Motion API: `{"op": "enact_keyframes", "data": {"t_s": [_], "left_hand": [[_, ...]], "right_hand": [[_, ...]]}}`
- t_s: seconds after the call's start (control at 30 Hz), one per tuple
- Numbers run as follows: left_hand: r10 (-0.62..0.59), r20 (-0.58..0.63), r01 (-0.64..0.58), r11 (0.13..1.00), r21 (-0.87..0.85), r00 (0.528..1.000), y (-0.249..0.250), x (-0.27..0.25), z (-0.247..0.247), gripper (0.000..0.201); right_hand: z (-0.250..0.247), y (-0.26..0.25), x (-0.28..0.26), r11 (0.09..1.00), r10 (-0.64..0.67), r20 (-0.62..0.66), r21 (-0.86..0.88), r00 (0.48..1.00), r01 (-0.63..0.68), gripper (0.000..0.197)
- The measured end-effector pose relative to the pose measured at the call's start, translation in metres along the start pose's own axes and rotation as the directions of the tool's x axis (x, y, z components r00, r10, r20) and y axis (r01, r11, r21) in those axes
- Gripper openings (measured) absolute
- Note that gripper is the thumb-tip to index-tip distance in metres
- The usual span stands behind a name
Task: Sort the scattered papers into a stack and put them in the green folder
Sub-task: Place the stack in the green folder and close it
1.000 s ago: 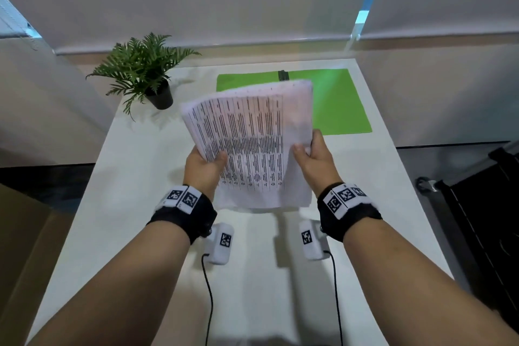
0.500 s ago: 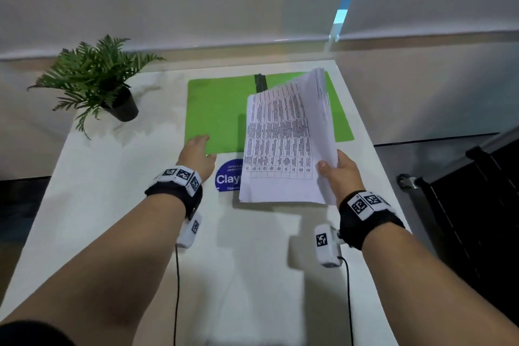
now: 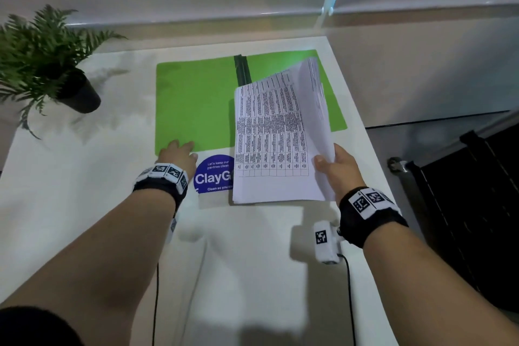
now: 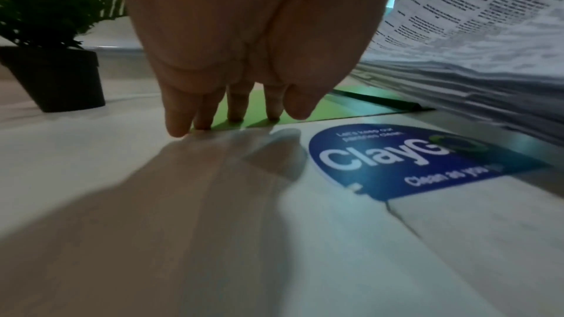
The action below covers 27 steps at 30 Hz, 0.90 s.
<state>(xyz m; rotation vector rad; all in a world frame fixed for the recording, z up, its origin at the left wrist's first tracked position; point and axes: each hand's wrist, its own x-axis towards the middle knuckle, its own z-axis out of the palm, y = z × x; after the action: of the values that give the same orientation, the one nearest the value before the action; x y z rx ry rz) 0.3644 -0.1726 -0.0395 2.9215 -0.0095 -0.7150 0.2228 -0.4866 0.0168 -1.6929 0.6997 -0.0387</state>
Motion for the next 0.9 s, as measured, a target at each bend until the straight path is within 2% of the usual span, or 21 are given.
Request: {"op": "enact_keyframes", "data": {"t_s": [0.13,0.27,0.3,0.43,0.53,0.63,0.77,0.9], "left_hand": [[-0.095,-0.098,0.086,0.992,-0.093,0.991,-0.011,-0.027,-0.006,0.031],[-0.261,-0.100,0.243,0.957,-0.160,0.960,-0.040,-0.059,0.002,0.026],[-0.294,-0.112,0.273,0.946,-0.174,0.949,-0.047,-0.067,0.006,0.029],[-0.445,-0.056,0.418,0.873,-0.251,0.894,-0.076,-0.102,0.021,0.074],[-0.471,0.042,0.465,0.845,-0.265,0.881,-0.103,-0.121,0.030,0.102],[-0.497,0.122,0.509,0.807,-0.301,0.859,-0.133,-0.141,0.042,0.122],[-0.476,0.138,0.496,0.837,-0.231,0.868,-0.166,-0.173,0.053,0.124],[-0.466,0.144,0.486,0.859,-0.163,0.873,-0.194,-0.198,0.060,0.115]], "right_hand": [[0.002,-0.011,0.001,0.999,-0.018,-0.012,0.033,1.000,0.018,0.016],[0.011,-0.015,-0.006,0.999,-0.023,0.015,0.030,1.000,0.022,0.013],[0.013,-0.015,-0.009,0.999,-0.028,0.027,0.024,0.999,0.027,0.013],[0.025,-0.013,-0.025,0.999,-0.042,0.076,-0.006,0.996,0.042,0.019],[0.036,-0.011,-0.042,0.999,-0.044,0.119,-0.025,0.992,0.047,0.025],[0.045,-0.006,-0.059,0.996,-0.031,0.155,-0.075,0.987,0.043,0.028],[0.057,0.013,-0.076,0.985,0.031,0.182,-0.175,0.983,0.002,0.025],[0.064,0.047,-0.090,0.953,0.106,0.172,-0.300,0.979,-0.051,0.039]]}}
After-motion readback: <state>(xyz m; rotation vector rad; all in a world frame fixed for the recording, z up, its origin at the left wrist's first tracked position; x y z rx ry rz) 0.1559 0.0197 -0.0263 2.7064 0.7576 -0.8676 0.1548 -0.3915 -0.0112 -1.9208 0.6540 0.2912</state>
